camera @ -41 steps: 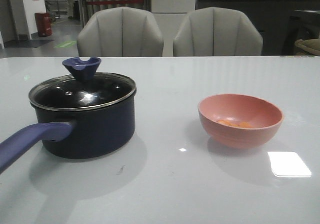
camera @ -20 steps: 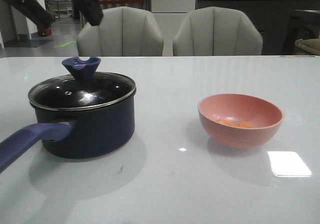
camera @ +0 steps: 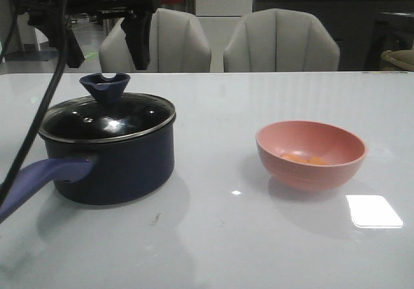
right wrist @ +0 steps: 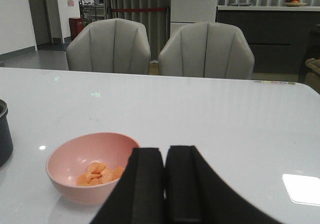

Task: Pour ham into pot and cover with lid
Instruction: 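Lower the left gripper onto the purple knob of the glass lid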

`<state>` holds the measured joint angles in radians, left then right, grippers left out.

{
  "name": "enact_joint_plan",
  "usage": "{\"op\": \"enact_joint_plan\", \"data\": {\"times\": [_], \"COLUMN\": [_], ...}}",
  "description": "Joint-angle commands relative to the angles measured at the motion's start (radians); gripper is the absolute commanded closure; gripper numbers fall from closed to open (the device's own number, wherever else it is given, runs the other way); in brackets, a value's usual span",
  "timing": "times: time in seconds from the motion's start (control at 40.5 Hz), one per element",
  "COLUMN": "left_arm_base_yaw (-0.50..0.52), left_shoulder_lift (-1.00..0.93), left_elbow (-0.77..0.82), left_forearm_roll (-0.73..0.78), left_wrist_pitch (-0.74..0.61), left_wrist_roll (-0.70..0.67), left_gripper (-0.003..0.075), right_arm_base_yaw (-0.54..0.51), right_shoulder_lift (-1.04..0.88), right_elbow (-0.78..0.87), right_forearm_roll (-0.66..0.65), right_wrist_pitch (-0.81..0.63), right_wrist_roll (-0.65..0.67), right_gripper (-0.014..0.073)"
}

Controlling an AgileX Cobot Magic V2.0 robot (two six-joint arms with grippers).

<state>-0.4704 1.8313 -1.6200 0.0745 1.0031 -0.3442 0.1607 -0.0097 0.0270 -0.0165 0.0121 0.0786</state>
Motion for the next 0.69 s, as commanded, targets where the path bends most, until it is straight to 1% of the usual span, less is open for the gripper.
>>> {"op": "enact_joint_plan", "data": {"times": [0.0, 0.222, 0.666], "left_arm_base_yaw": [-0.006, -0.006, -0.006], "left_shoulder_lift": [-0.022, 0.032, 0.061], "left_elbow": [-0.067, -0.109, -0.111], "left_forearm_roll": [0.020, 0.024, 0.005], "left_wrist_pitch": [0.009, 0.077, 0.080], "left_wrist_roll": [-0.036, -0.043, -0.043], "left_gripper": [0.0083, 0.0083, 0.0086], "right_arm_base_yaw": [-0.008, -0.008, -0.008], "right_shoulder_lift": [-0.020, -0.021, -0.021], "right_elbow": [-0.005, -0.005, -0.005], "right_forearm_roll": [0.000, 0.000, 0.000], "right_wrist_pitch": [-0.073, -0.073, -0.073], "right_wrist_roll": [-0.006, -0.006, -0.006], "right_gripper": [0.0447, 0.0447, 0.0447]}}
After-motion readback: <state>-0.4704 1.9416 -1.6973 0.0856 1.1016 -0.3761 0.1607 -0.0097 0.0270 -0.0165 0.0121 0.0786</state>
